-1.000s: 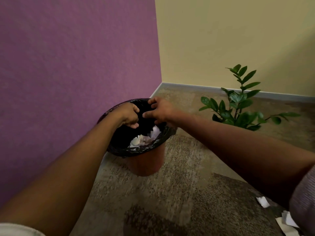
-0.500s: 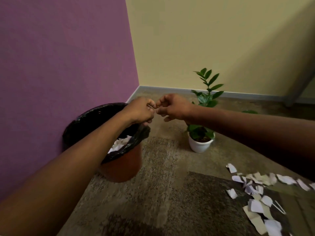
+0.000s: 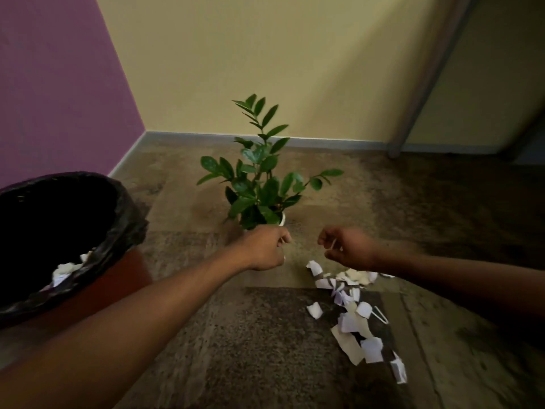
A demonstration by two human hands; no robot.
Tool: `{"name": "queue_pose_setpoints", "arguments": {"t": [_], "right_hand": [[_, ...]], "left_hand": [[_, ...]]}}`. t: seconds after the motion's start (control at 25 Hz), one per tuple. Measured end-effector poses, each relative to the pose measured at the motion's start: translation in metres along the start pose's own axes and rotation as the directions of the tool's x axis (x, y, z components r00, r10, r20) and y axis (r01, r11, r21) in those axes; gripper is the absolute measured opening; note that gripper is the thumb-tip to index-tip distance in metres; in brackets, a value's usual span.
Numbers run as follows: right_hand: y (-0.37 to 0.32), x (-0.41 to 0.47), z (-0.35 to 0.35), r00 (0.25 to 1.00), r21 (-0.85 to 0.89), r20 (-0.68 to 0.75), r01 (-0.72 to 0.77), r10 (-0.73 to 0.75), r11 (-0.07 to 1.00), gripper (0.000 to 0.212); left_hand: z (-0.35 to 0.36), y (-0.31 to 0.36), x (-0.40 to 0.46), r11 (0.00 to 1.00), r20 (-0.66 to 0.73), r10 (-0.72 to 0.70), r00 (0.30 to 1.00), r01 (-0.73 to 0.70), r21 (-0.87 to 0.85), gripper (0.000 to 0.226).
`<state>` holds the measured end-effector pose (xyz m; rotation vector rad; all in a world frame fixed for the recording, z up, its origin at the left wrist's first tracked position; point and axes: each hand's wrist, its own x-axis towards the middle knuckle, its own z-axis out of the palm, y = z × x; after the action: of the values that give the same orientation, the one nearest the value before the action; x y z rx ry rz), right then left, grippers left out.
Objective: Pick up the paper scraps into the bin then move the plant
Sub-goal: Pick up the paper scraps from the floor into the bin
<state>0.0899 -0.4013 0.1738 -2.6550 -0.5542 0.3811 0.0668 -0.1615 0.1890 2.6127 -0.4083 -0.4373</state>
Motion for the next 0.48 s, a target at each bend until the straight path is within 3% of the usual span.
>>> {"name": "queue_pose_setpoints", "arguments": {"t": [0.2, 0.32, 0.48], "right_hand": [[0.105, -0.024, 0.026, 0.942, -0.209, 0.127, -0.282, 0.311, 0.937, 0.067], [0.155, -0.036, 0.038, 0.889, -0.287, 0.189, -0.357, 0.418, 0.889, 0.082], [0.206, -0.039, 0.038, 0.854, -0.275, 0.099, -0.469, 0.51, 0.839, 0.085]], "left_hand": [[0.073, 0.011, 0.052, 0.992, 0.15, -0.009, 0.989, -0.011, 0.128, 0.069], [0.117, 0.011, 0.069, 0.979, 0.255, -0.048, 0.966, -0.006, 0.205, 0.082], [0.157, 0.01, 0.084, 0.955, 0.255, -0.05, 0.966, -0.029, 0.295, 0.09]]}}
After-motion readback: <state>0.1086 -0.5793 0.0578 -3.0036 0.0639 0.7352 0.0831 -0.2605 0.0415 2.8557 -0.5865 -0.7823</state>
